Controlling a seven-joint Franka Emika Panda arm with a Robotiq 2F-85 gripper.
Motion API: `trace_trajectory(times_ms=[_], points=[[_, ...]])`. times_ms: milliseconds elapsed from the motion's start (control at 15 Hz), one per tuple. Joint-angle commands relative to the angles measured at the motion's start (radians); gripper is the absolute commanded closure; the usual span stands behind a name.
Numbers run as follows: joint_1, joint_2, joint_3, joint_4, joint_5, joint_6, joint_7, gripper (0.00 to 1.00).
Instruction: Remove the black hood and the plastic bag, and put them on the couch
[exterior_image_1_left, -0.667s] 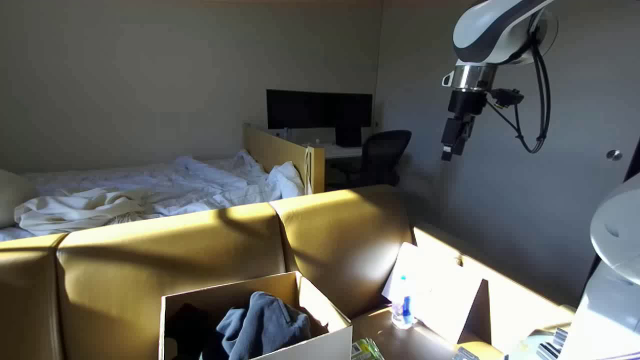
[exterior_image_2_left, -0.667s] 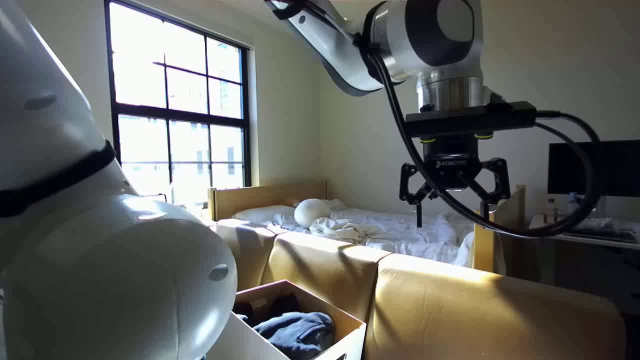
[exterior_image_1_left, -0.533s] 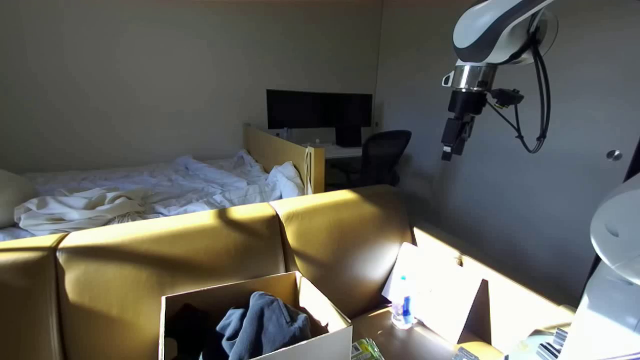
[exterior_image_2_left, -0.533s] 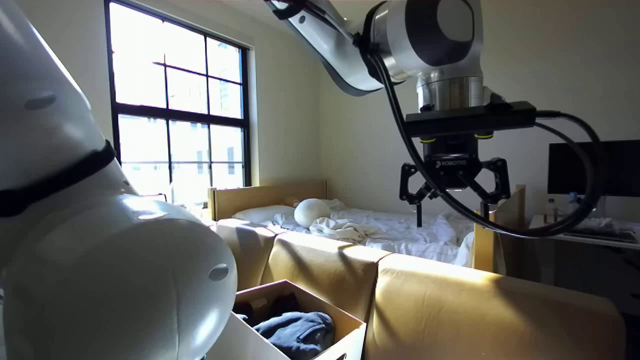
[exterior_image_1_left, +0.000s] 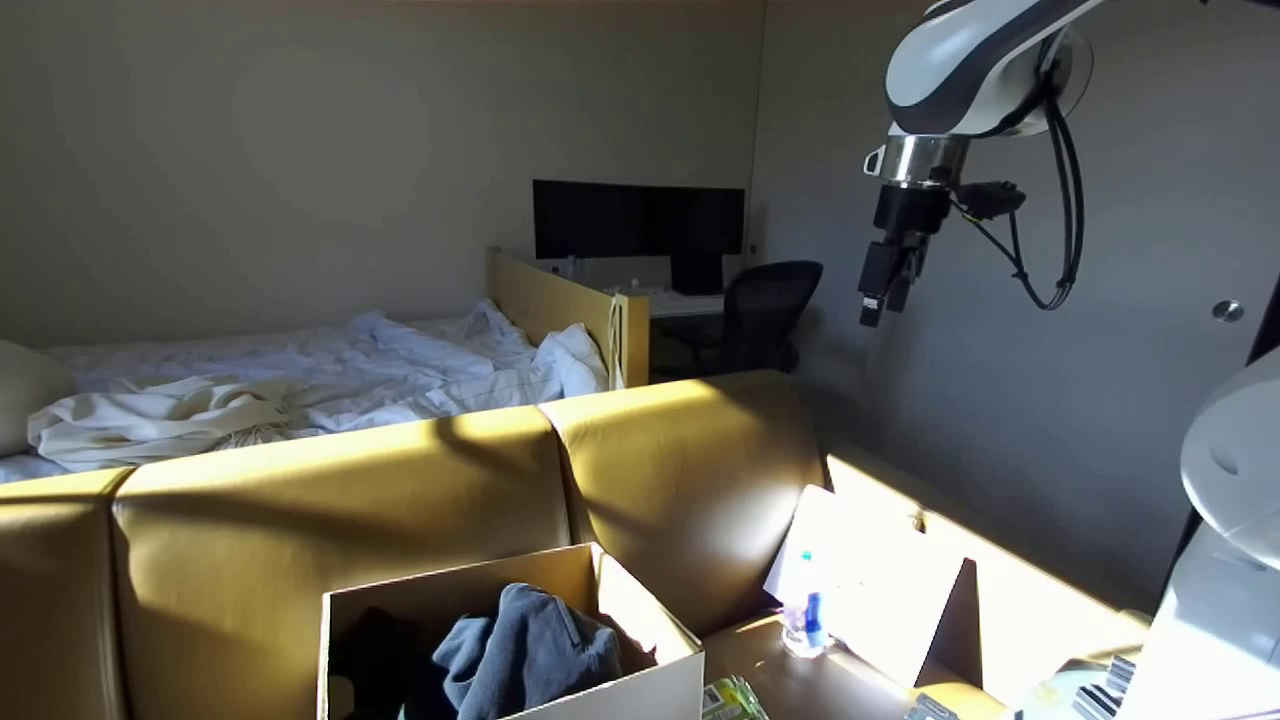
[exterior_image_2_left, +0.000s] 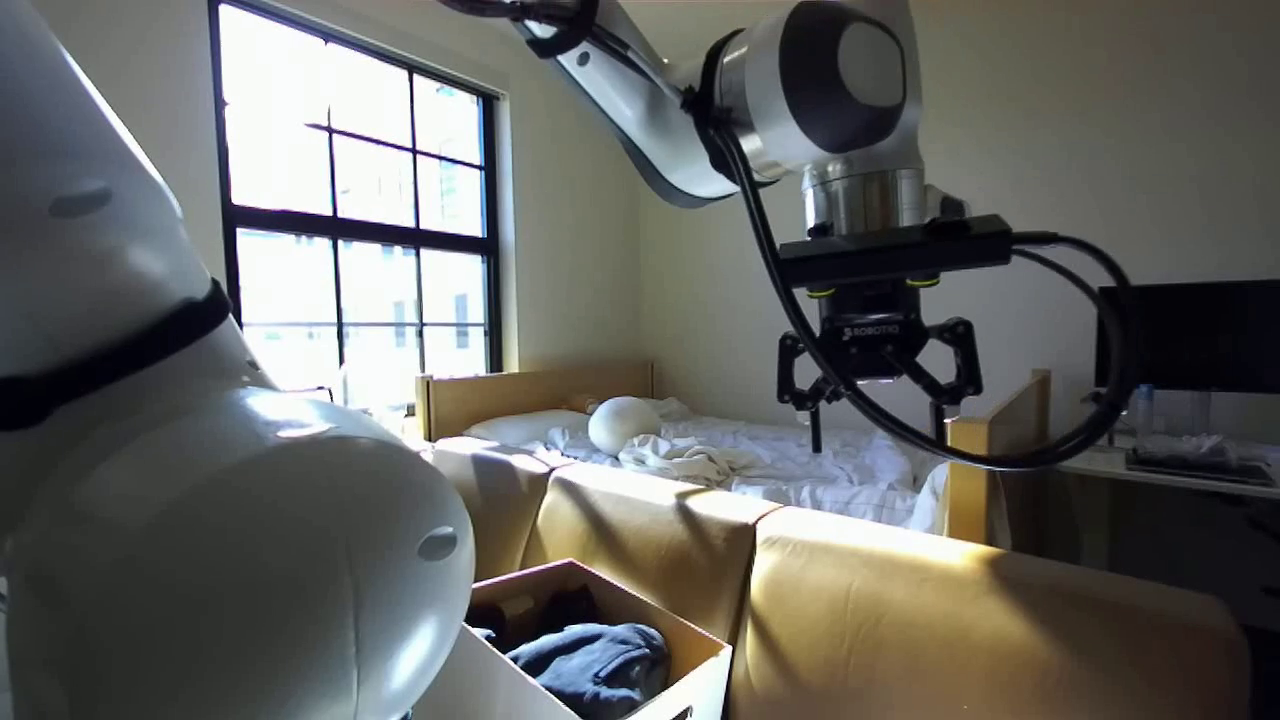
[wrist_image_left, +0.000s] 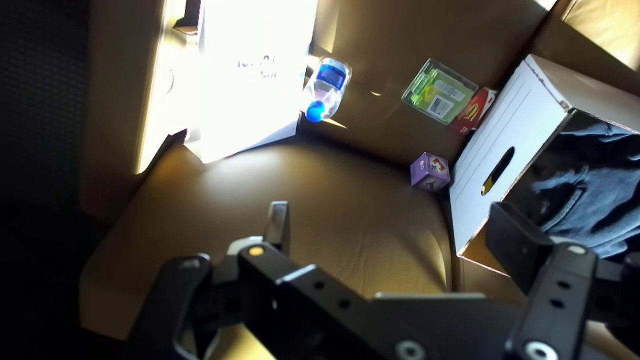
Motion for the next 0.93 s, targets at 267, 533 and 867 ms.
trace_trajectory(times_ms=[267, 533, 867], points=[[0.14, 0.09, 0.329, -0.104, 0.106, 0.086, 0.439, 0.0], [0.269, 0.259, 0.44, -0.053, 0.323, 0.225, 0.606, 0.0], [0.307, 0.307, 0.483, -0.048, 0.364, 0.272, 0.598, 0.0]])
